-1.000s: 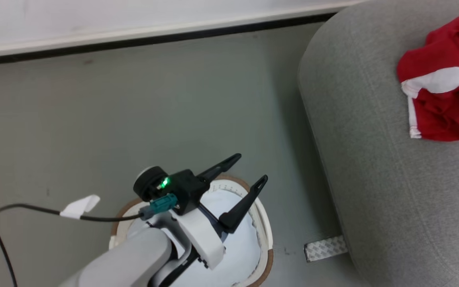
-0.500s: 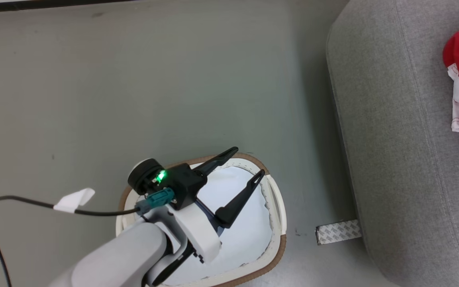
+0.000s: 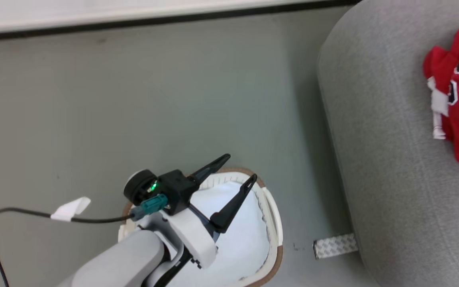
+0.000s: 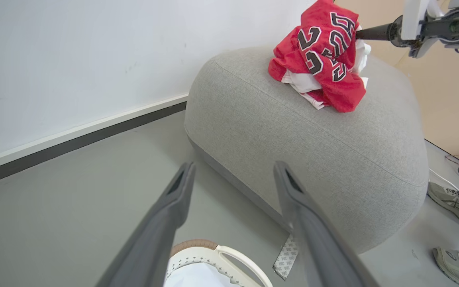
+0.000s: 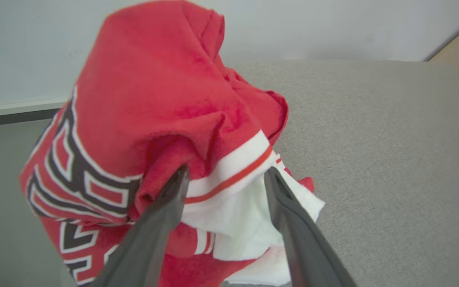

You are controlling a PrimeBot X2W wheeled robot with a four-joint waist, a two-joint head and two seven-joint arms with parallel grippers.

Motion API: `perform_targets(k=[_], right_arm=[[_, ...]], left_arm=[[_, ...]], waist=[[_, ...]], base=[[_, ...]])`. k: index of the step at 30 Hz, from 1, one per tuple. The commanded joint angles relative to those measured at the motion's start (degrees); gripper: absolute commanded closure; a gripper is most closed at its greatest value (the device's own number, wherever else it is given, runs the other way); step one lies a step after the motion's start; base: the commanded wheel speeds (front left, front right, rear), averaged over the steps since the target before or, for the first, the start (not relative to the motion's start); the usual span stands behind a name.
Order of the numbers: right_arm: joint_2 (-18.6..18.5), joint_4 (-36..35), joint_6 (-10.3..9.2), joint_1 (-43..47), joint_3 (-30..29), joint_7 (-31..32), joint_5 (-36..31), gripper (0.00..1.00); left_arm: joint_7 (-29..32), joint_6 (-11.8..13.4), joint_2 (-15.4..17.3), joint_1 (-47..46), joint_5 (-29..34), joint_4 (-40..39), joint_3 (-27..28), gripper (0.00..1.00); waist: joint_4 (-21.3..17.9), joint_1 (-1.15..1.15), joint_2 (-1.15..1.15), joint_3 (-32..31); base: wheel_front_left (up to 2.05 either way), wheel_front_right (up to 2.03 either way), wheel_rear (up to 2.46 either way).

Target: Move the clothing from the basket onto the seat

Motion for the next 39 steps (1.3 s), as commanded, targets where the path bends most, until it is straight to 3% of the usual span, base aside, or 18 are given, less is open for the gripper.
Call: perform_targets(k=[1,7,11,15,22,28,33,39], right_arm=[[-0.94,-0.48,-0.15,0.05,0.27,0.57,0.77,0.0],[-4.81,-3.57,-0.15,2.75,3.51,10.26,1.92,0.0],[-8.04,-10.66,-0.14,4.73,6.19,13.38,2.42,0.0],[-10.5,-21.48,-0.14,7.95,8.59,12.35,3.89,0.0],[-13.21,-36.09,-0.14,15.55,7.21,4.53,6.9,0.0],[-11.48,-41.91,-0.14,22.94,3.43,-1.57,6.14,0.0],[-5.35,-45.27,-0.14,30.37,-1.22,-5.42,3.27,0.0],[3.71,-49.46,-0.14,39.67,-6.67,-9.31,-4.19,0.0]], left_arm=[[-0.72,0.35,-0.16,1.06,-0.5,0.44,0.41,0.0],[-2.57,1.51,-1.09,4.34,-2.93,2.78,1.71,0.0],[-3.76,2.68,-1.47,7.12,-4.88,4.1,3.68,0.0],[-4.4,4.27,-0.62,9.94,-6.66,5.09,6.77,0.0],[-4.84,7.24,1.58,14.5,-8.9,4.92,14.68,0.0],[-4.9,9.18,2.16,18.76,-6.8,3.34,21.7,0.0],[-4.91,10.87,2.03,23.77,-2.36,2.48,27.85,0.0],[-4.91,9.44,-1.71,30.05,0.91,0.99,36.28,0.0]], waist=[[-0.65,0.0,0.0,-2.98],[-0.64,0.0,0.0,-11.38],[-0.15,0.0,0.0,-17.18],[0.96,0.0,0.0,-22.05],[4.72,0.0,0.0,-26.53],[7.24,0.0,0.0,-27.72],[8.56,0.0,0.0,-28.01],[9.39,0.0,0.0,-27.74]], base=[[0.0,0.0,0.0],[0.0,0.0,0.0],[0.0,0.0,0.0],[0.0,0.0,0.0],[0.0,0.0,0.0],[0.0,0.0,0.0],[0.0,0.0,0.0],[0.0,0.0,0.0]])
